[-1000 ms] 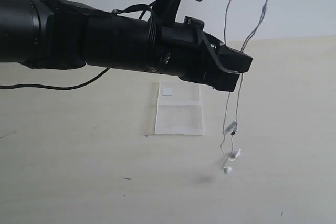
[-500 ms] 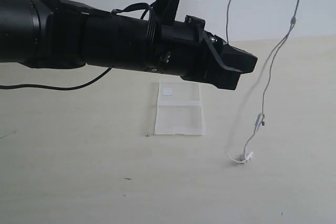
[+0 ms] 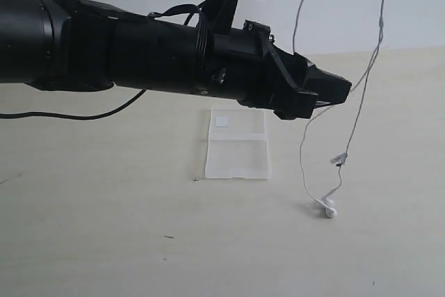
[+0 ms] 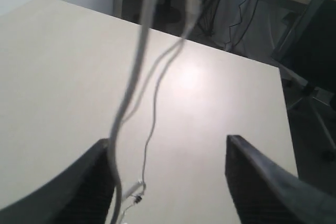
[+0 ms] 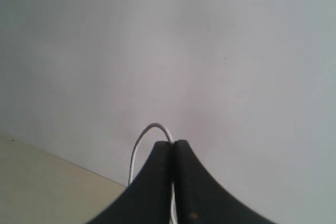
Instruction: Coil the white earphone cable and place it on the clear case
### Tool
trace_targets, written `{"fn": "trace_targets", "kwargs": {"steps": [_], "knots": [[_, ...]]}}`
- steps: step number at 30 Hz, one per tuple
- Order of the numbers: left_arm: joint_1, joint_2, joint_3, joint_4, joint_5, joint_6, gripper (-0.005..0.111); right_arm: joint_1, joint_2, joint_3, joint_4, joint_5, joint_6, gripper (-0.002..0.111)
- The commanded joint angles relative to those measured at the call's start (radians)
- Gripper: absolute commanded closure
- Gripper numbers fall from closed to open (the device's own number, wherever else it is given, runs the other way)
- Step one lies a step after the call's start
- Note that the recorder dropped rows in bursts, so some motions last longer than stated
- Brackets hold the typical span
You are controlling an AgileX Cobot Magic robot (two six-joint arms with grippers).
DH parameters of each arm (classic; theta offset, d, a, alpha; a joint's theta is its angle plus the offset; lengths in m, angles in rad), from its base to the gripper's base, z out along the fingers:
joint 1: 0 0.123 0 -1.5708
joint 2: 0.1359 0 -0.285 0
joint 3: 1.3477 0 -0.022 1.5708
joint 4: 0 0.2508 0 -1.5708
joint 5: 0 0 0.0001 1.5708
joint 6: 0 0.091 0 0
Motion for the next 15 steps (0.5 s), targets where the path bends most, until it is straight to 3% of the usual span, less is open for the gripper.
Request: {"fn": "trace_targets", "kwargs": {"steps": [1,10,15], "knots": [[-0.010,0.005,-0.006,-0.022,-0.043,0.006,0.046,0.002,0.001,-0.003,0.019,-0.008,0.003,0.108],[-0.029,0.053,-0.045,-0.024,-0.011,0.030,0.046,0.002,0.011,-0.003,0.038,-0.008,0.003,0.108],[-0.060,0.103,-0.123,-0.024,-0.138,0.034,0.046,0.002,0.018,-0.003,0.057,-0.008,0.001,0.108]]}}
